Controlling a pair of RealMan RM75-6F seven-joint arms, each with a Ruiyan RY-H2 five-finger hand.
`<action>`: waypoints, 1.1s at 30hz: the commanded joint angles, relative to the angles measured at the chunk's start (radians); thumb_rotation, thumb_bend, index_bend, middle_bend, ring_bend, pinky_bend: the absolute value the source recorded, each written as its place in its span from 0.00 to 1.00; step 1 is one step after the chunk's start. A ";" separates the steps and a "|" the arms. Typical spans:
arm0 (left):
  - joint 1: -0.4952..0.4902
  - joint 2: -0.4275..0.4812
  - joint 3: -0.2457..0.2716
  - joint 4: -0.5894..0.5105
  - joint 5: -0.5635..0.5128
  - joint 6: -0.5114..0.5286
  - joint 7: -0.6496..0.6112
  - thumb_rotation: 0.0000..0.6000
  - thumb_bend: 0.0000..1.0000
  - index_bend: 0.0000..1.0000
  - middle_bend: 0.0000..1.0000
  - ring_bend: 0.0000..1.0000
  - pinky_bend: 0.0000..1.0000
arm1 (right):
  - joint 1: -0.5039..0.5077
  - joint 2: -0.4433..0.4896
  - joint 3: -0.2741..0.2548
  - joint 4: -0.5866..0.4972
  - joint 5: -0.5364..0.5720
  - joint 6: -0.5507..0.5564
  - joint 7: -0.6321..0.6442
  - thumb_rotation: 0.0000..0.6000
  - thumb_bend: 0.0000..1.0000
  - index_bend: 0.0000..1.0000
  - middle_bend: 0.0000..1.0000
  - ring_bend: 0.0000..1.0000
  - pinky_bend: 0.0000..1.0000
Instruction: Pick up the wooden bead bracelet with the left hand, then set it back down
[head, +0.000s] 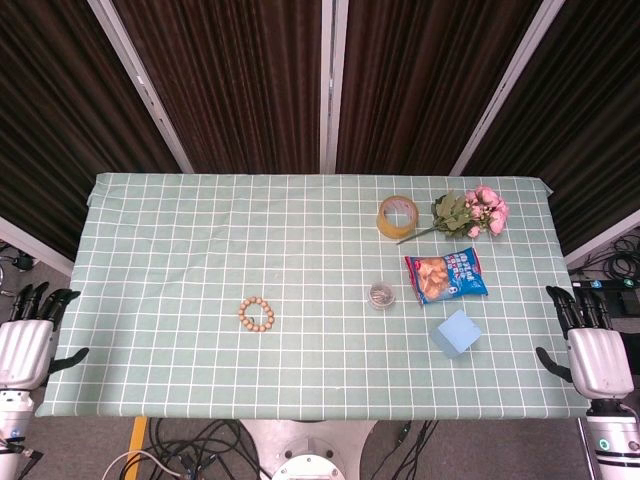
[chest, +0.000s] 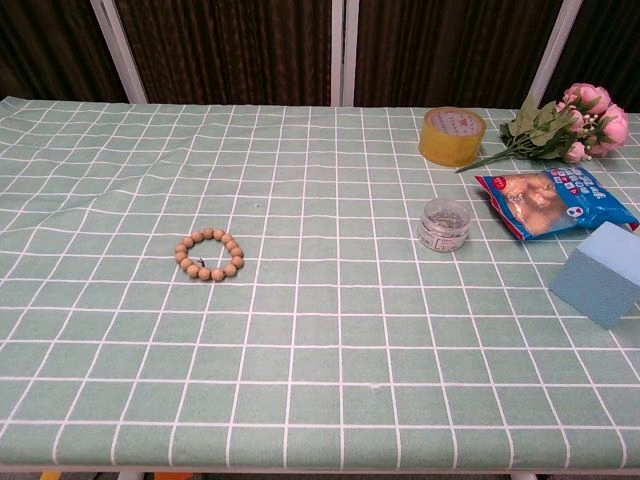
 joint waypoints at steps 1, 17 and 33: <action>0.000 -0.005 0.000 0.004 -0.001 -0.001 -0.002 1.00 0.00 0.19 0.18 0.05 0.03 | 0.000 0.002 0.001 -0.001 -0.001 0.001 0.006 1.00 0.12 0.00 0.11 0.00 0.00; -0.113 -0.044 -0.007 0.029 0.175 -0.035 -0.091 1.00 0.04 0.30 0.30 0.09 0.05 | 0.000 0.068 0.031 -0.040 -0.035 0.059 0.022 1.00 0.11 0.00 0.11 0.00 0.00; -0.549 -0.307 0.004 0.326 0.440 -0.358 -0.195 1.00 0.09 0.39 0.39 0.16 0.06 | 0.001 0.102 0.033 -0.080 -0.017 0.048 0.011 1.00 0.11 0.00 0.11 0.00 0.00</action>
